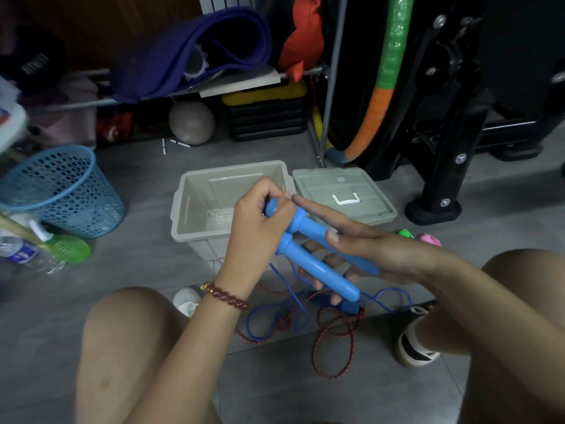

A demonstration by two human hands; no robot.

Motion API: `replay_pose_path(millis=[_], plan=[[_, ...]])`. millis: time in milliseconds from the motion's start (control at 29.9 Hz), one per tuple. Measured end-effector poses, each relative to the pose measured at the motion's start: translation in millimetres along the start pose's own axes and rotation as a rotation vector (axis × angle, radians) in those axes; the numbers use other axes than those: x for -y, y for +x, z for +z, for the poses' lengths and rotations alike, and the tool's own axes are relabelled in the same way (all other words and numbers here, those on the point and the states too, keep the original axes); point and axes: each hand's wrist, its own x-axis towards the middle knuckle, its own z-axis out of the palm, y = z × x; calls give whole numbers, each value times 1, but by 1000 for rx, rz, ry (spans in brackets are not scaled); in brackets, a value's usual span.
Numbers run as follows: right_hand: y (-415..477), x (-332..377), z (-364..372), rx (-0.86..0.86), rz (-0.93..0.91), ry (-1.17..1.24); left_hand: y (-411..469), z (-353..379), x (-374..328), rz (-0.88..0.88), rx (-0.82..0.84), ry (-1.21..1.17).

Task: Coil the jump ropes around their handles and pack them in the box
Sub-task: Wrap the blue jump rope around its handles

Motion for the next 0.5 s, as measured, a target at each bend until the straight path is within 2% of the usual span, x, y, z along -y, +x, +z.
replay_pose_path(millis=[167, 501], plan=[[5, -8, 9, -137, -71, -192, 0, -7, 2, -41, 75, -1], [11, -2, 6, -175, -126, -346, 2, -10, 0, -65, 34, -7]])
